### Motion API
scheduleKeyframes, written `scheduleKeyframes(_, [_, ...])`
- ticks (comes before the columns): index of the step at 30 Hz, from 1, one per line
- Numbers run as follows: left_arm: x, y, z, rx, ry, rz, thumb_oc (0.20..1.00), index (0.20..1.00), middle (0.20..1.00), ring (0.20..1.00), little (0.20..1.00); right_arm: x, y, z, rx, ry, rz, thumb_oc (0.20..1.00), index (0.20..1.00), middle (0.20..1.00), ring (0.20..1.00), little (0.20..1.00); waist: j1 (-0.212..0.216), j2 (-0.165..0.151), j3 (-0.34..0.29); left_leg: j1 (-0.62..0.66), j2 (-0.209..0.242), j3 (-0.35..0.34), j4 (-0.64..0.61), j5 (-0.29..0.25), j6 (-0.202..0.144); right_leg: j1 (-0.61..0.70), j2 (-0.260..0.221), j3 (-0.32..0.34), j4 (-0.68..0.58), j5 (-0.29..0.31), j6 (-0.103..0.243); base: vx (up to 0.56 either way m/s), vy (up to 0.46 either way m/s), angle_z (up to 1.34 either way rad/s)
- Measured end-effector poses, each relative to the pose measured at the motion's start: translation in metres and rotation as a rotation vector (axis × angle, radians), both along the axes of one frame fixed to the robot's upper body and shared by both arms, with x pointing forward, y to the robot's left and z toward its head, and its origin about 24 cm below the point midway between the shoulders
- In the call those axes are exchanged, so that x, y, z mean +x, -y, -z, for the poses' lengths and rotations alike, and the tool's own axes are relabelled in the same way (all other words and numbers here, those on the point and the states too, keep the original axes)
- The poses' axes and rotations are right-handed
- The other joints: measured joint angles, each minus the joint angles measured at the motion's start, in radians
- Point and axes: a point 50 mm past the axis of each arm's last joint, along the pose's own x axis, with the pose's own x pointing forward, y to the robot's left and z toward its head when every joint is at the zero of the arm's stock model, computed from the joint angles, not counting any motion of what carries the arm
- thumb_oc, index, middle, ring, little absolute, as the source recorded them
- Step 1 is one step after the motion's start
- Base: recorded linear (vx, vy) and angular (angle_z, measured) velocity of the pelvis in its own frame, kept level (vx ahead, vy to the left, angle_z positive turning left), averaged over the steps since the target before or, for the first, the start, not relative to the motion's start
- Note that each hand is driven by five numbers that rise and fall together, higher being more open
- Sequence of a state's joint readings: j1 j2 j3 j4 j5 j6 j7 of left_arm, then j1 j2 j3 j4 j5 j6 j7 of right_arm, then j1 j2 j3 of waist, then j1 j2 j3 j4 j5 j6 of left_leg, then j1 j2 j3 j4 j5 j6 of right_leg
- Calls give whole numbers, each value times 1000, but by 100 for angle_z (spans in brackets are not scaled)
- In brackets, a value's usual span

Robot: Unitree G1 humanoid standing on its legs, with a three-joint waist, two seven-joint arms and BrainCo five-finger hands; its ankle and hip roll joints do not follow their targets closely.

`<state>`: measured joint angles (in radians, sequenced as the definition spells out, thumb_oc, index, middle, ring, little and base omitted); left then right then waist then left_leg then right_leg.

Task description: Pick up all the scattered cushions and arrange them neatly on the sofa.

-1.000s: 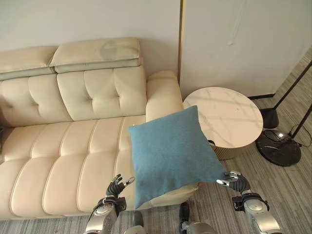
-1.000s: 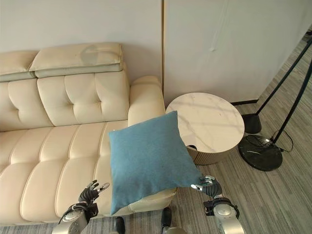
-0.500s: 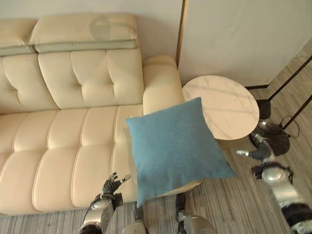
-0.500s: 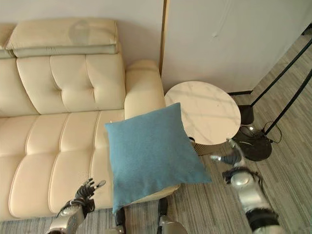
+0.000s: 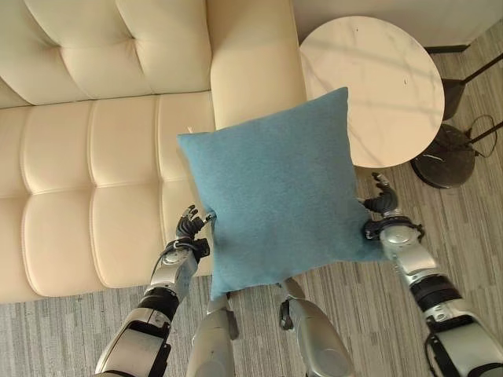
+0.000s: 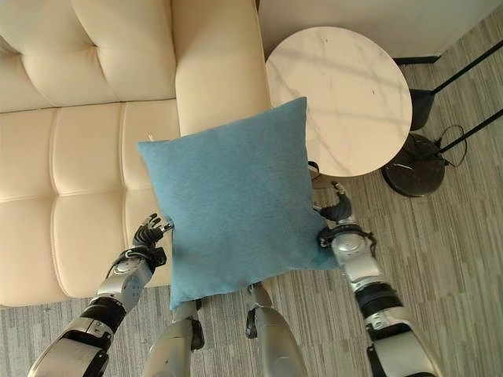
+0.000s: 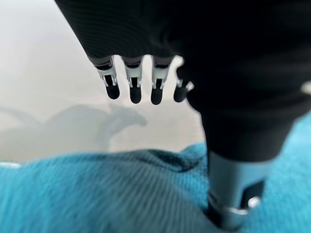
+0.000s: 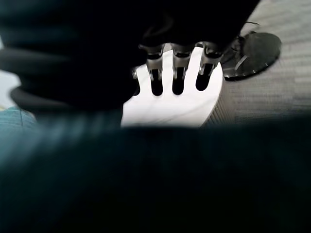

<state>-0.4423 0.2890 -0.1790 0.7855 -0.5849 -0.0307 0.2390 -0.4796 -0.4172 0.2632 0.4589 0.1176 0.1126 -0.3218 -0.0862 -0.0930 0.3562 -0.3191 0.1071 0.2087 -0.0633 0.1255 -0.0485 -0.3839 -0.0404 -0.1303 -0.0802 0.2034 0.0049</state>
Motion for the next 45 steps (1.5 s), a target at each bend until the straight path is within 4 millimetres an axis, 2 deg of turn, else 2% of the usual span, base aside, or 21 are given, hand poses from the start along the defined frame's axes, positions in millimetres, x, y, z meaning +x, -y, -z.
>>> scheduleKeyframes(6, [-1,9,-1,-32,12,7,1000,1000,1000,1000,1000,-7,-7,-10,6,56,-40,1000,1000,1000,1000,1000,-3,-2,1,12,-1,-3,1,0,0,16,-3,4,0,1,-1,4,-2,2])
scheduleKeyframes(9, [-9,16,1,-42,25,40,1000,1000,1000,1000,1000,-17,-11,-9,5,77,-66,1000,1000,1000,1000,1000,-3,-4,1,30,-1,-3,0,0,0,33,-3,4,0,2,-1,0,0,0])
scheduleKeyframes(11, [-17,22,3,-52,23,75,1000,1000,1000,1000,1000,-32,-11,-6,33,85,-82,1000,1000,1000,1000,1000,-2,-6,2,51,-1,-4,-10,2,-2,49,-2,3,0,1,0,-7,-3,-2])
scheduleKeyframes(13, [-21,26,7,-110,9,94,1000,1000,1000,1000,1000,-47,-10,14,87,13,-87,1000,1000,1000,1000,1000,-6,-23,9,63,-2,-2,-14,3,-3,57,-3,4,0,1,2,0,0,0])
scheduleKeyframes(17, [-37,37,19,-299,-9,123,1000,1000,1000,1000,1000,-78,-12,54,320,-145,-100,1000,1000,1000,1000,1000,-7,-31,13,85,-2,0,-15,4,-4,78,-2,1,0,0,4,-9,-9,-2])
scheduleKeyframes(22, [-40,38,22,-418,-11,103,1000,1000,1000,1000,1000,-88,-18,66,453,-207,-150,1000,1000,1000,1000,1000,-9,-34,14,93,-2,0,-15,4,-5,86,-3,0,0,-8,14,-26,-7,0])
scheduleKeyframes(28, [-38,38,22,-479,4,100,1000,1000,1000,1000,1000,-77,-34,72,662,-232,-196,1000,1000,1000,1000,1000,-5,-39,18,76,0,-5,-14,10,-11,72,-2,-2,0,-7,17,-45,-21,3])
scheduleKeyframes(30, [-36,38,21,-480,15,106,884,884,884,884,884,-76,-41,74,693,-248,-222,1000,1000,1000,1000,1000,-1,-41,20,67,0,-5,-15,15,-10,62,-2,-2,0,-4,18,-19,-10,1])
scheduleKeyframes(31, [-35,37,22,-476,10,100,793,793,793,793,793,-75,-44,75,703,-253,-234,1000,1000,1000,1000,1000,3,-41,20,67,0,-5,-14,16,-10,62,-2,-3,0,-3,18,0,0,0])
scheduleKeyframes(32, [-34,35,23,-471,3,96,636,636,636,636,636,-73,-46,75,704,-256,-243,1000,1000,1000,1000,1000,5,-41,20,67,0,-5,-14,16,-10,62,-2,-2,0,-3,18,0,0,0])
scheduleKeyframes(33, [-33,35,23,-470,4,99,564,564,564,564,564,-71,-48,74,710,-255,-250,1000,1000,1000,1000,1000,7,-41,21,67,0,-5,-14,15,-10,62,-2,-3,0,-3,18,0,0,0])
scheduleKeyframes(36, [-28,35,19,-422,8,148,200,200,200,200,200,-65,-52,67,724,-227,-281,1000,1000,1000,1000,1000,11,-39,30,70,0,-5,-15,15,-10,65,-2,-2,0,-3,18,17,0,0])
scheduleKeyframes(37, [-26,33,16,-376,8,172,200,200,200,200,200,-63,-54,66,722,-226,-294,1000,1000,1000,1000,1000,12,-37,36,75,-1,-5,-14,17,-11,69,-1,-3,0,-2,17,-99,-6,-1])
scheduleKeyframes(38, [-23,30,14,-316,9,202,200,200,200,200,200,-61,-57,67,722,-233,-310,881,881,881,881,881,13,-36,37,75,-3,-4,-12,17,-11,70,-1,-3,0,8,9,35,-15,0])
scheduleKeyframes(39, [-19,29,8,-265,23,229,200,200,200,200,200,-58,-59,66,721,-231,-321,536,536,536,536,536,14,-32,44,74,-1,-5,-10,17,-11,70,-2,-4,0,11,5,30,-17,1])
scheduleKeyframes(40, [-14,29,3,-228,39,248,200,200,200,200,200,-56,-61,65,714,-230,-329,294,294,294,294,294,17,-27,51,73,0,-5,-10,16,-11,70,-2,-4,0,9,7,35,-15,2])
scheduleKeyframes(41, [-11,29,-1,-194,52,267,200,200,200,200,200,-53,-62,64,706,-233,-335,200,200,200,200,200,20,-23,56,73,0,-6,-10,17,-11,70,-3,-4,0,1,18,-33,-14,1])
scheduleKeyframes(45, [3,33,-13,-119,87,302,200,200,200,200,200,-38,-64,62,665,-235,-338,200,200,200,200,200,23,-11,77,54,1,-12,9,18,-13,64,-3,-12,0,8,11,-68,-6,4])
